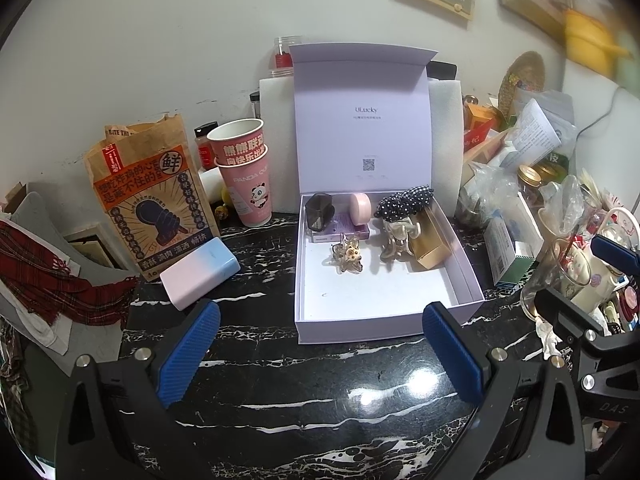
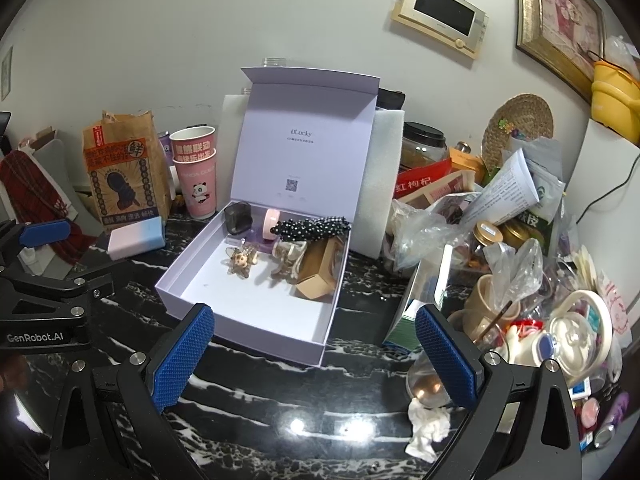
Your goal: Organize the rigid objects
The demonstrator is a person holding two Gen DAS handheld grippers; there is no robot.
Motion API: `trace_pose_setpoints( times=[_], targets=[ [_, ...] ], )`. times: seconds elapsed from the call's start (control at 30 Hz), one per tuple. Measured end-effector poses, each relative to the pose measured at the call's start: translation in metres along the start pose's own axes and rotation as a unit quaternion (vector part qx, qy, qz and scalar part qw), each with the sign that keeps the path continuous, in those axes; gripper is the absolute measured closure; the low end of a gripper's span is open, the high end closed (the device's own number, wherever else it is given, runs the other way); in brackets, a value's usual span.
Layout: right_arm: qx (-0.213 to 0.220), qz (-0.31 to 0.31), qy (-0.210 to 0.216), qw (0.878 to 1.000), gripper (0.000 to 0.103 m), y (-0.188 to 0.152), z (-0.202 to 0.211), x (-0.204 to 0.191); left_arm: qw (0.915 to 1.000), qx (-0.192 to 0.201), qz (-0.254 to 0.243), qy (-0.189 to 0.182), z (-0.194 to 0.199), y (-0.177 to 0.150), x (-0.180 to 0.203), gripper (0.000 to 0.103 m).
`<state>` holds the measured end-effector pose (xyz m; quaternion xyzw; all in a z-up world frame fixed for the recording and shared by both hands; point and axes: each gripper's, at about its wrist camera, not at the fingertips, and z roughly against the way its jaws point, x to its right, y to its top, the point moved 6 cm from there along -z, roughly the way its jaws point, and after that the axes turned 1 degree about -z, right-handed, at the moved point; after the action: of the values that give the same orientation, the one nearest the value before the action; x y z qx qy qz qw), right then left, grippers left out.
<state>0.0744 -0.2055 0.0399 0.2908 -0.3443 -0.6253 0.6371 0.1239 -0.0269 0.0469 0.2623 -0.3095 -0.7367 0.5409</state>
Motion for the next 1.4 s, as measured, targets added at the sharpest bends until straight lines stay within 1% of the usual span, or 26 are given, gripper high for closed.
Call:
trace_pose_setpoints(
  times=[0.7, 0.97, 1.17, 1.4],
  targets=[
    [-0.005, 0.0, -0.008, 1.0, 0.001, -0.0041, -0.0013, 0.0019, 0.9998, -0.011, -0.014, -0.01, -0.0033, -0.0053, 0.0094, 0.0],
    [-0.005, 0.001, -0.009, 1.0, 0.001, -0.0049, -0.0014, 0.0017, 0.9998, -0.014, -0.008, -0.01, -0.0037, -0.0055, 0.0071, 0.0],
    [-0.007, 0.001, -0.009, 1.0, 0.001, -0.0067, -0.0024, 0.0022, 0.9997, -0.018, -0.007, -0.018, -0.0043, -0.0065, 0.0076, 0.0],
    [-0.01, 0.002, -0.013, 1.0, 0.001, -0.0083, -0.0035, 0.0032, 0.9998, -0.017, -0.012, 0.003, -0.0061, -0.0084, 0.0065, 0.0]
  ],
)
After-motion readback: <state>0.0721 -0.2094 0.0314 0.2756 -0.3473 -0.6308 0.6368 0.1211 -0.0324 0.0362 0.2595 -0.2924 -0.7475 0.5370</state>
